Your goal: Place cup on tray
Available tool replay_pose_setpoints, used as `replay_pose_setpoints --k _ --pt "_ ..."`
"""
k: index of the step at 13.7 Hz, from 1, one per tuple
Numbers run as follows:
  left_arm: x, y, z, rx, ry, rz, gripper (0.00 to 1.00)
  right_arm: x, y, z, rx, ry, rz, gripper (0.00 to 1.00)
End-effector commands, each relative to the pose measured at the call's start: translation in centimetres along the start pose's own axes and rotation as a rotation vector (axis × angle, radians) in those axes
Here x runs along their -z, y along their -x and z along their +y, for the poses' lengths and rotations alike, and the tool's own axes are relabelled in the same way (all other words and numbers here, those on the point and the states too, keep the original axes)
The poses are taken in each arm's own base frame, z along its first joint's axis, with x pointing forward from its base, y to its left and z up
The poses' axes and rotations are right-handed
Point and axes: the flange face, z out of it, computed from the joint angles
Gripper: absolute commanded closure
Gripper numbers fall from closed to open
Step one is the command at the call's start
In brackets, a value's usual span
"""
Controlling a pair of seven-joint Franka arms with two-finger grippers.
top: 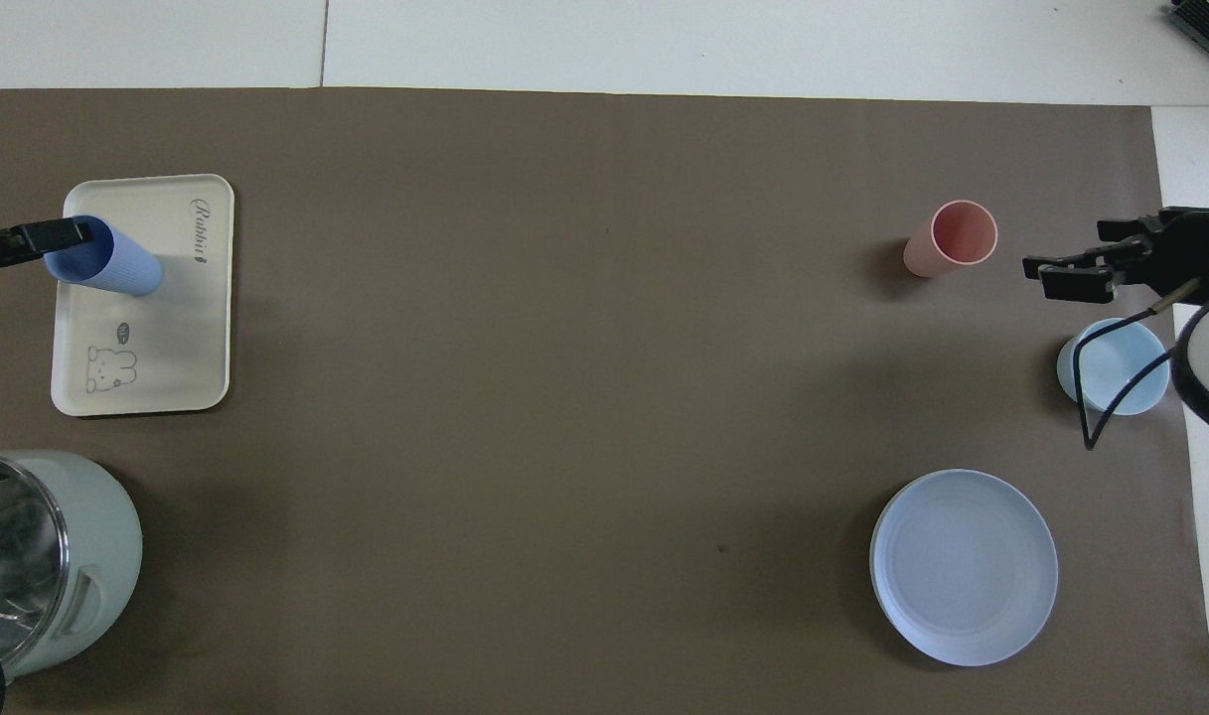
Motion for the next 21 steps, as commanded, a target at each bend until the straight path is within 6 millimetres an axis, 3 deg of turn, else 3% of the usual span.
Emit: replay_pose_setpoints --k 1,5,7,11,12,14,17,19,21 --pt "2.3 -3.0 1.1 0.014 0.065 -0.099 0.00 1.1 -0.2 -3.0 -0.170 0.077 -0.102 0.00" --pt "7.6 -4.0 4.6 -0.046 0.038 -0.326 0.00 6.4 -1.3 -4.9 -0.430 0.124 -0.270 0.00" --pt "9.8 -3.7 9.0 -0.122 -0.040 -0.467 0.00 9.9 -1.8 -4.8 -0.450 0.118 -0.307 0.00" --pt "12.0 -1.5 18.1 -0.301 -0.203 -0.573 0.00 16.6 -2.4 -5.8 -0.435 0.148 -0.393 0.00" --pt "13.4 -0.8 20.6 -0.347 -0.225 -0.565 0.00 16.5 -2.3 -6.2 -0.427 0.161 -0.417 0.00" --pt "17.3 0.7 23.0 -0.349 -0.252 -0.549 0.00 16.6 -2.2 -6.5 -0.424 0.143 -0.427 0.00" --pt "20.5 3.0 23.7 -0.296 -0.272 -0.544 0.00 16.7 -2.0 -7.1 -0.415 0.140 -0.430 0.00" --pt "21.3 4.5 24.0 -0.312 -0.271 -0.560 0.00 16.5 -1.8 -7.1 -0.418 0.141 -0.434 0.00" --pt "21.6 4.5 24.4 -0.309 -0.242 -0.545 0.00 16.7 -2.1 -7.4 -0.416 0.142 -0.427 0.00"
